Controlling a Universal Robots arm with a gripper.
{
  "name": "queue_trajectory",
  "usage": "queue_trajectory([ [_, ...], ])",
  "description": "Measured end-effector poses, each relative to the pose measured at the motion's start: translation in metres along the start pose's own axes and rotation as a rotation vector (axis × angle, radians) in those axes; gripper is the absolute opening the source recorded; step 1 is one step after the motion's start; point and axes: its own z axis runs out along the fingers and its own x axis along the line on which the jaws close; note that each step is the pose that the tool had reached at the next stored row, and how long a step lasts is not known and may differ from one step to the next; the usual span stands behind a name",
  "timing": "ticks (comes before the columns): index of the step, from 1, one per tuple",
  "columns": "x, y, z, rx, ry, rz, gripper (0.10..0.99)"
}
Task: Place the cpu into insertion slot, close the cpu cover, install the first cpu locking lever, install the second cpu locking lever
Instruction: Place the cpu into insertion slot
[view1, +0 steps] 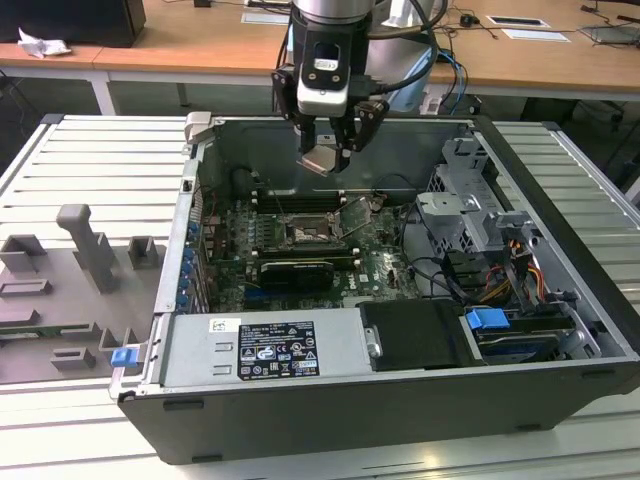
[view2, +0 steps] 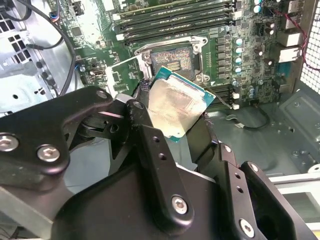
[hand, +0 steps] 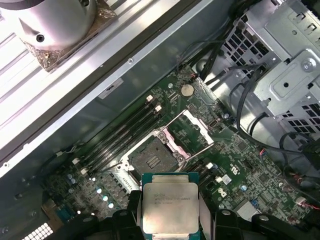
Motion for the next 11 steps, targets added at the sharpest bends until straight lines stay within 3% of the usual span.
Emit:
queue_trajectory([
  [11,0.0,-0.0001,0.0013,-0.001,-0.0084,0.09,0.541],
])
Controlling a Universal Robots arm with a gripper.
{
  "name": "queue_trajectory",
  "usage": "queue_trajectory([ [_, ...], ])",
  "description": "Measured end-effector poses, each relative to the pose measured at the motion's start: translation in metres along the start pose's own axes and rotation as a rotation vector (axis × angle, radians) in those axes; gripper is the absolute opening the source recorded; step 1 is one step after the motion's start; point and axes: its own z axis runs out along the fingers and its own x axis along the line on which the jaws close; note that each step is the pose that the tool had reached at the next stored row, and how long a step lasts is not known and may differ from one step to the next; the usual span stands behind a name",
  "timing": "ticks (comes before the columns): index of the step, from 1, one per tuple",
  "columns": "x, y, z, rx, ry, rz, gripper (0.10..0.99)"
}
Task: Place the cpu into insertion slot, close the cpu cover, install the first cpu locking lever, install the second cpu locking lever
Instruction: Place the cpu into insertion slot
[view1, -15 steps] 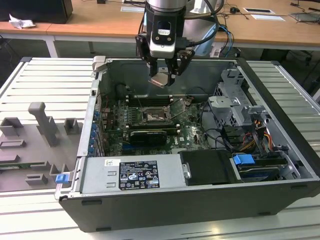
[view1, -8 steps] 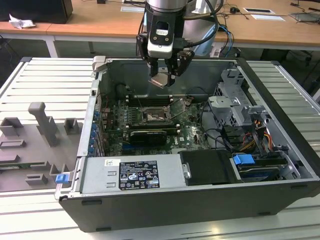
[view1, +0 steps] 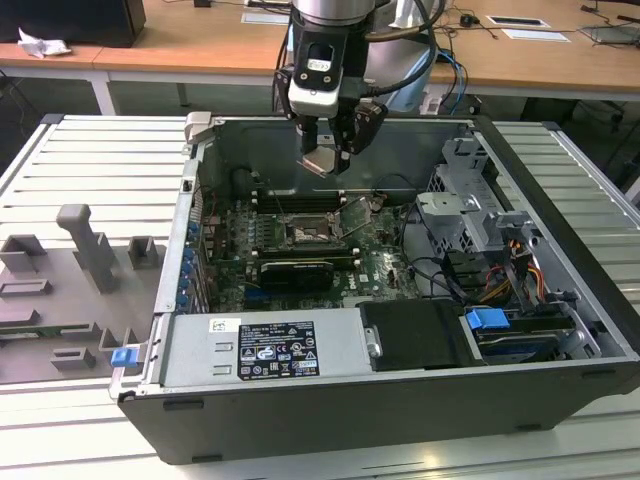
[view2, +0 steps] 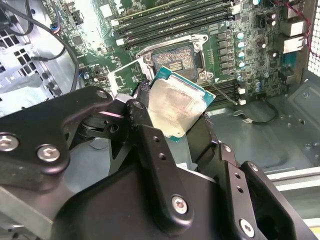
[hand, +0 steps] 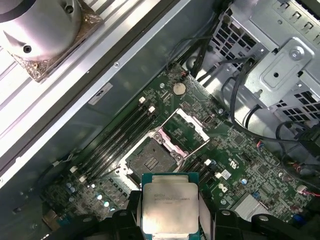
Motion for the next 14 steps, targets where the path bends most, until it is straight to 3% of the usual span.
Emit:
queue_trajectory([
  [14,0.0,-0.0001,0.0014,-0.003,-0.0134,0.159,0.541],
])
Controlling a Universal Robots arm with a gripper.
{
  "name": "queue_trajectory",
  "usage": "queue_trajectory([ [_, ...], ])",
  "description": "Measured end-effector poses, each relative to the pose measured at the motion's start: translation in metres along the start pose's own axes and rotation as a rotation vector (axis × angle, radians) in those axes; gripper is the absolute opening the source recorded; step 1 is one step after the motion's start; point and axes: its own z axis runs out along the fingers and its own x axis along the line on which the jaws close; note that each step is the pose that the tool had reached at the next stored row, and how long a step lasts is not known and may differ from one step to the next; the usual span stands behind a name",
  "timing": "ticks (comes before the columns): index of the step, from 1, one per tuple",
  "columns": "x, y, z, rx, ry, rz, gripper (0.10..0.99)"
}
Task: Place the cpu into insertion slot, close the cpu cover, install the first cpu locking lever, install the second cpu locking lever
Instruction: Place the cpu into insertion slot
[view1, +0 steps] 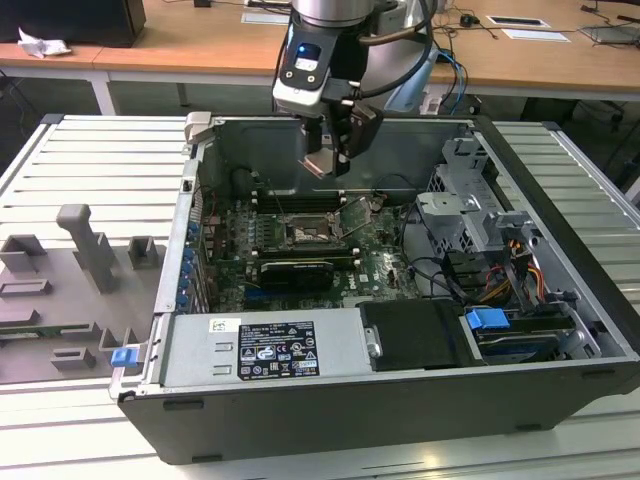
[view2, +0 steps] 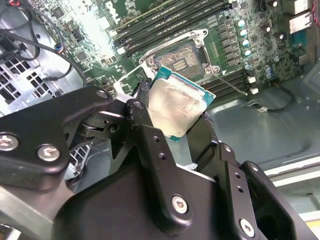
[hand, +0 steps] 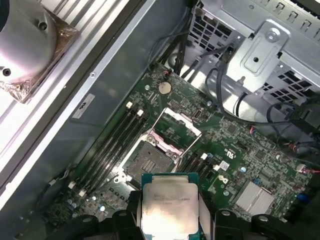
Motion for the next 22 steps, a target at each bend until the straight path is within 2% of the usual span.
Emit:
queue_trajectory([
  [3,0.0,0.0,0.0003,-0.001,-0.004,0.049,0.541],
  [11,0.0,-0.0001,0.0009,-0.002,-0.01,0.12,0.541],
  [22,0.0,-0.0002,0.0025,-0.004,-0.0204,0.245,0.541],
])
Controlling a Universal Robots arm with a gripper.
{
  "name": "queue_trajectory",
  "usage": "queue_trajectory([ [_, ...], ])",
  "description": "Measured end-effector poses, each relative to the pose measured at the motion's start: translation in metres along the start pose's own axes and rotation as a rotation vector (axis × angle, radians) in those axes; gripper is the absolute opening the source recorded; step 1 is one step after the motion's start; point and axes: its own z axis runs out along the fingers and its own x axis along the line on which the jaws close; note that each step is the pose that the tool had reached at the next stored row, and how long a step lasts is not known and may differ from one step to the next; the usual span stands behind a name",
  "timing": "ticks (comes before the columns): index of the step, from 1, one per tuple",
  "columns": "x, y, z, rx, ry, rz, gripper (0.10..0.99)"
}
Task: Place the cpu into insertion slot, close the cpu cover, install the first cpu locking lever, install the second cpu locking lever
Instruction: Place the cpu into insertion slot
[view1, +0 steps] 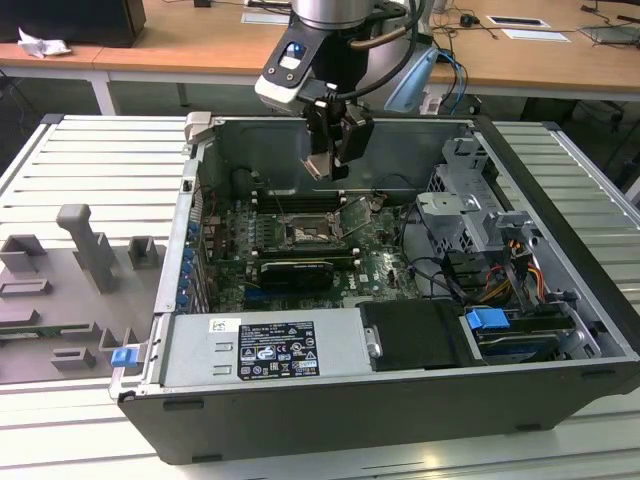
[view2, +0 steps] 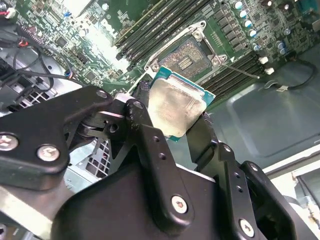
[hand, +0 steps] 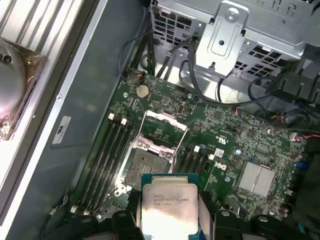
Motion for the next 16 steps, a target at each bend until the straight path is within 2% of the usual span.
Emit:
queue_trajectory([
  [6,0.0,-0.0001,0.0007,-0.001,-0.0054,0.066,0.541],
  [12,0.0001,-0.0005,0.0016,-0.003,-0.0144,0.173,0.541],
  [16,0.0003,-0.0011,0.0045,-0.003,-0.0154,0.186,0.541],
])
